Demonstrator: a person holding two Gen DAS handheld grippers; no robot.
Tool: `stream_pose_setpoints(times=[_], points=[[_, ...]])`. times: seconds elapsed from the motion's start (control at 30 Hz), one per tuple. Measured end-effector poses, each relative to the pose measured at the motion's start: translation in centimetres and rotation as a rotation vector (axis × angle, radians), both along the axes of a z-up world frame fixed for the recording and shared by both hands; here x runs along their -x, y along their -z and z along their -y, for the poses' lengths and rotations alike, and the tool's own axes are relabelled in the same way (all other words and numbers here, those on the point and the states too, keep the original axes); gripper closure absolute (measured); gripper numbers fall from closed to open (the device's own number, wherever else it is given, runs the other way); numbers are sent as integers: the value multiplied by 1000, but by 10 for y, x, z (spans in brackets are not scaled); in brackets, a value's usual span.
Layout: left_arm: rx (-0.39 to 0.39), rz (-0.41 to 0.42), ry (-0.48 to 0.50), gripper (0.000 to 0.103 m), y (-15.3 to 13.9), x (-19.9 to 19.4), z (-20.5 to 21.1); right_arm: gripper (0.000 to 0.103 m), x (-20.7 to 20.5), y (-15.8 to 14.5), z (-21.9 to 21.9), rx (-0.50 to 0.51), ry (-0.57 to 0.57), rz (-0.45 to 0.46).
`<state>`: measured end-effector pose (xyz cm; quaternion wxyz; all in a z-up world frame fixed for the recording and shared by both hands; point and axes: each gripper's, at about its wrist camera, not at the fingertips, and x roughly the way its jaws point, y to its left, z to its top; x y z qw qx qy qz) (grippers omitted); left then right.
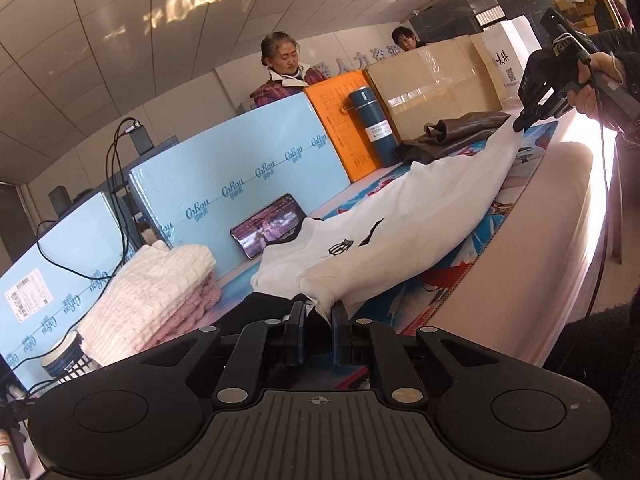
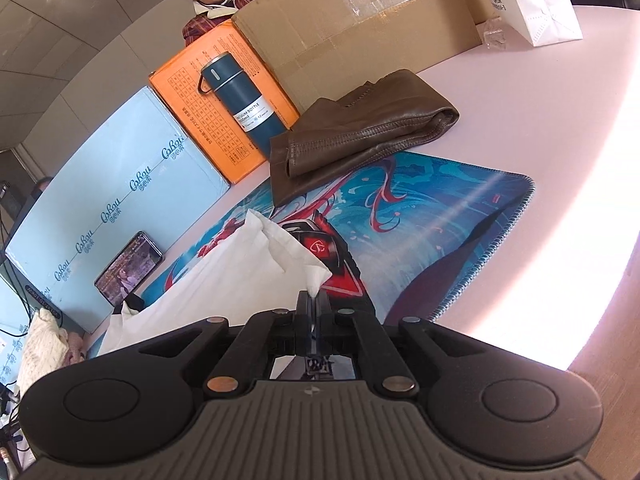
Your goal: Fold clothes
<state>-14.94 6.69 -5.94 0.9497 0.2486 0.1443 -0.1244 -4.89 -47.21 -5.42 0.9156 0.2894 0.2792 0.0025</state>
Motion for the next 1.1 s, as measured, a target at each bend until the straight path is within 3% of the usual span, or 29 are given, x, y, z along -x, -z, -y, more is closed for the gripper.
stream_pose_setpoints(times=[0.1, 0.2, 0.23, 0.27, 0.3, 0.33, 0.37, 0.4, 0.53, 0.8, 1.1], points=[[45, -59, -17, 91, 8, 5, -4, 101, 10, 5, 0, 25, -10, -13], [97, -114, -23, 82, 13, 6, -10, 99, 11, 12, -1, 77, -2, -31], [117, -117, -26, 76, 11, 9, -14, 93, 12, 11, 1, 101, 16, -19], [136, -110, -36, 66, 7, 13, -18, 85, 14, 10, 2, 124, 34, -7], [169, -93, -54, 58, 1, 15, -23, 65, 16, 9, 4, 148, 51, 5], [207, -74, -74, 38, -5, 18, -29, 47, 17, 7, 6, 178, 71, 23], [244, -55, -94, 21, -12, 20, -34, 44, 18, 3, 7, 222, 92, 55], [257, -44, -92, 19, -16, 12, -34, 44, 18, -2, 6, 260, 99, 86], [280, -12, -58, 15, -30, -29, -28, 36, 8, -14, -2, 277, 33, 160], [324, 54, 9, 15, -59, -113, -15, 20, -45, -27, -33, 147, -185, 171], [430, -131, -79, 15, -71, -255, -39, 18, -129, -31, -52, -42, -287, 15]])
